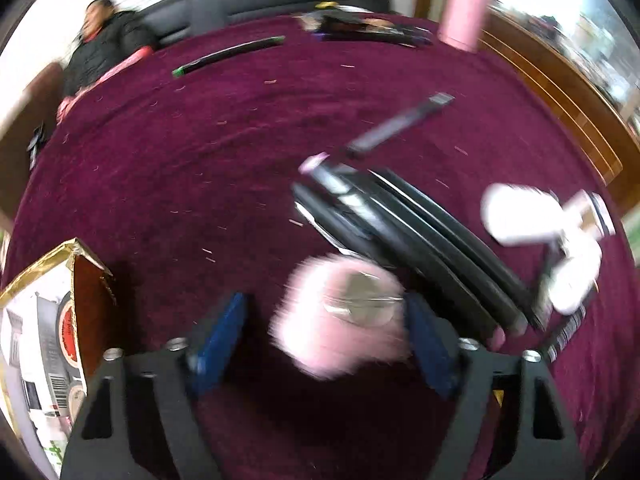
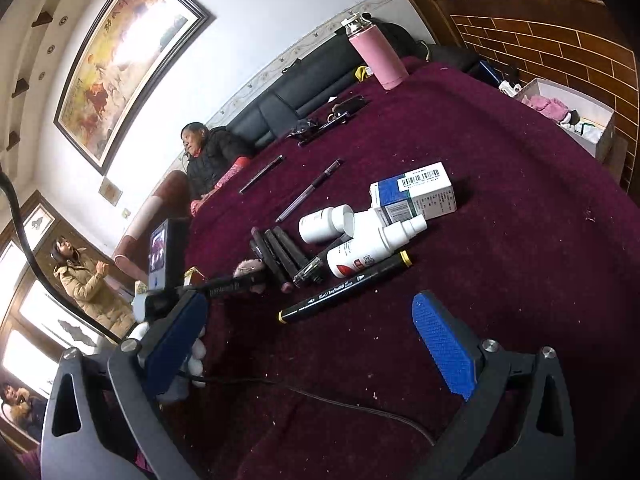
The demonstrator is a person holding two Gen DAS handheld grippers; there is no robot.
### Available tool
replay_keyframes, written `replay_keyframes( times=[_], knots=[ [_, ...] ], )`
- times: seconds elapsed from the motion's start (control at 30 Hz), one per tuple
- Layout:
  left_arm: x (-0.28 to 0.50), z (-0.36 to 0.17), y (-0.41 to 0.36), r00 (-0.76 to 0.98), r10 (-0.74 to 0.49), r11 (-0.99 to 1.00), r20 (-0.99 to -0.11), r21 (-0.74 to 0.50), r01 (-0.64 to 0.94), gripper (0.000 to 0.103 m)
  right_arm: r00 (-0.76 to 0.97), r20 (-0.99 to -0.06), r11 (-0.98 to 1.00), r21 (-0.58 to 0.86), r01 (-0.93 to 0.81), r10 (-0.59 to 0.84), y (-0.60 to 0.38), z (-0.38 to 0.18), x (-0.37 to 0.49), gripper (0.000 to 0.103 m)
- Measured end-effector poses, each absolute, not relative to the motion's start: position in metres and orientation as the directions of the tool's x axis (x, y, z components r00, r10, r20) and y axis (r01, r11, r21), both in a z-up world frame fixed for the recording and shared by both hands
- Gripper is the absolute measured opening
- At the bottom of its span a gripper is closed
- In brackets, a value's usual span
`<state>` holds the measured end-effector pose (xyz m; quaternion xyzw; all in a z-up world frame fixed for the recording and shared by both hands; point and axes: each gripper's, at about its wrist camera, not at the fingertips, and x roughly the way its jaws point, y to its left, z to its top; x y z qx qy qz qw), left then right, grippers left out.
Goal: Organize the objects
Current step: 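Move both open grippers back over the pile of items, then grasp the pink fluffy brooch with the left gripper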
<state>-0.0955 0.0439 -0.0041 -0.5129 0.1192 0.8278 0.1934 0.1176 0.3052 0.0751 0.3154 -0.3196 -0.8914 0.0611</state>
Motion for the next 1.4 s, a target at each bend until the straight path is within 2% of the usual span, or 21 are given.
replay_keyframes(
  times=[0.03,0.13,0.27,0.4,0.67,0.77,0.83,1.0,1.13,1.17,1.27,1.33,1.4],
  knots=[
    [-0.091,-0.003,0.046,-0.395,0.207,-0.889,-0.895,-0.004,-0.458,0.045,-0.791,-0.526,-0.789,0.608,-0.091,-0.314,0.305,0.074,0.114,0.103],
    [-0.078,0.001,0.042,-0.36,0.262,-0.882,-0.895,-0.071,-0.466,0.045,-0.769,-0.542,-0.791,0.607,-0.08,-0.338,0.298,0.068,0.105,0.103],
    [-0.075,0.002,0.04,-0.363,0.263,-0.881,-0.894,-0.069,-0.468,0.045,-0.737,-0.572,-0.819,0.573,-0.044,-0.36,0.279,0.069,0.095,0.103],
    [-0.084,0.004,0.041,-0.357,0.293,-0.891,-0.887,-0.118,-0.438,0.045,-0.701,-0.602,-0.848,0.53,0.008,-0.382,0.256,0.079,0.074,0.103],
    [-0.041,0.034,-0.006,-0.363,0.455,-0.859,-0.813,-0.293,-0.42,0.043,-0.618,-0.713,-0.928,0.365,0.077,-0.332,0.225,0.081,0.042,0.103],
    [-0.017,0.043,-0.022,-0.348,0.509,-0.831,-0.787,-0.345,-0.436,0.043,-0.559,-0.778,-0.955,0.281,0.099,-0.286,0.22,0.067,0.042,0.095],
    [-0.003,0.044,-0.032,-0.327,0.55,-0.809,-0.769,-0.391,-0.439,0.043,-0.542,-0.798,-0.962,0.257,0.094,-0.266,0.225,0.061,0.047,0.093],
    [0.023,0.042,-0.05,-0.309,0.609,-0.775,-0.73,-0.464,-0.43,0.043,-0.493,-0.805,-0.929,0.371,0.018,-0.331,0.252,0.044,0.056,0.093],
    [0.031,0.031,-0.055,-0.287,0.626,-0.765,-0.726,-0.5,-0.406,0.043,-0.497,-0.816,-0.913,0.395,-0.106,-0.295,0.265,0.032,0.04,0.093],
    [0.033,0.029,-0.056,-0.284,0.627,-0.765,-0.726,-0.504,-0.4,0.043,-0.5,-0.816,-0.9,0.411,-0.145,-0.292,0.268,0.029,0.033,0.091],
    [0.039,0.028,-0.058,-0.287,0.633,-0.761,-0.719,-0.508,-0.405,0.043,-0.495,-0.827,-0.88,0.419,-0.225,-0.267,0.268,0.026,0.019,0.075],
    [0.042,0.028,-0.058,-0.287,0.636,-0.756,-0.716,-0.506,-0.414,0.043,-0.499,-0.839,-0.882,0.388,-0.269,-0.217,0.264,0.024,0.014,0.07],
    [0.044,0.028,-0.058,-0.288,0.64,-0.752,-0.712,-0.505,-0.423,0.043,-0.496,-0.854,-0.891,0.338,-0.303,-0.155,0.258,0.025,0.01,0.06]
  ],
)
